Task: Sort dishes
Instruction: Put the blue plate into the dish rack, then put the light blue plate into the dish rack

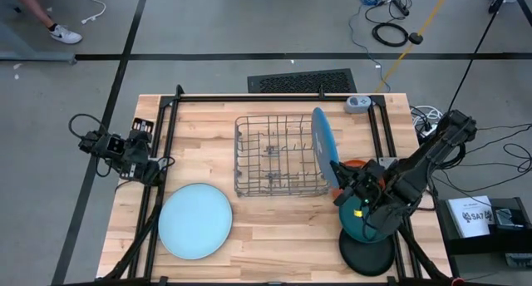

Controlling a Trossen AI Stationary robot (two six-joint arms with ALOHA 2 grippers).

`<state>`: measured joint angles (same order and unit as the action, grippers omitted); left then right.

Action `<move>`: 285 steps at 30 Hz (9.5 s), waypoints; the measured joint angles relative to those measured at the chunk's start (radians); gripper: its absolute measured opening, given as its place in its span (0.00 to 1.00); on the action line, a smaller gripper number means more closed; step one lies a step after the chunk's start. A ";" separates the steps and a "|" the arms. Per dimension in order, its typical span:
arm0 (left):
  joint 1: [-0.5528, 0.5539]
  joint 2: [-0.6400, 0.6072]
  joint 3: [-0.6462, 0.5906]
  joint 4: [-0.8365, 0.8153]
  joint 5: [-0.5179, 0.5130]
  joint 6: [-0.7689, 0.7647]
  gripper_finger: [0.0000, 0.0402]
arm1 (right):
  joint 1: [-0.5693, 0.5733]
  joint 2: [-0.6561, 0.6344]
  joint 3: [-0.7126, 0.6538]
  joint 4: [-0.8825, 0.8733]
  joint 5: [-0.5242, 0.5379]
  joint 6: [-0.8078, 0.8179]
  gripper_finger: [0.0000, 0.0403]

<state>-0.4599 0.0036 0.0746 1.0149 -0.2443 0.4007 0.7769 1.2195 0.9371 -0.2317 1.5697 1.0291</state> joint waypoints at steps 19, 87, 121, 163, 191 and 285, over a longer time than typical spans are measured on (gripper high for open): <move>0.000 0.000 0.000 -0.001 0.000 -0.003 0.26 | -0.069 0.159 0.000 -0.272 -0.001 0.362 0.01; 0.409 1.490 1.133 -0.889 0.058 -0.321 0.10 | -0.077 0.147 0.000 -0.350 -0.027 0.256 0.16; 0.558 1.937 1.504 -0.923 0.277 -0.422 0.02 | -0.047 0.144 0.108 -0.332 -0.137 -0.058 0.55; 0.554 1.937 1.503 -0.942 0.303 -0.413 0.02 | -0.056 0.144 0.008 -0.852 -0.415 0.677 0.08; 0.550 1.936 1.503 -0.829 0.293 -0.387 0.23 | -0.057 0.144 0.008 -0.850 -0.477 0.606 0.53; 0.336 1.475 1.456 -1.269 0.297 -0.259 0.23 | -0.179 0.275 0.527 -0.680 -0.258 -0.241 0.53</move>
<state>-0.1238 1.4781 1.5307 -0.2544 0.0523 0.1416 0.5981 1.4947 1.4643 -0.9122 1.3121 0.7885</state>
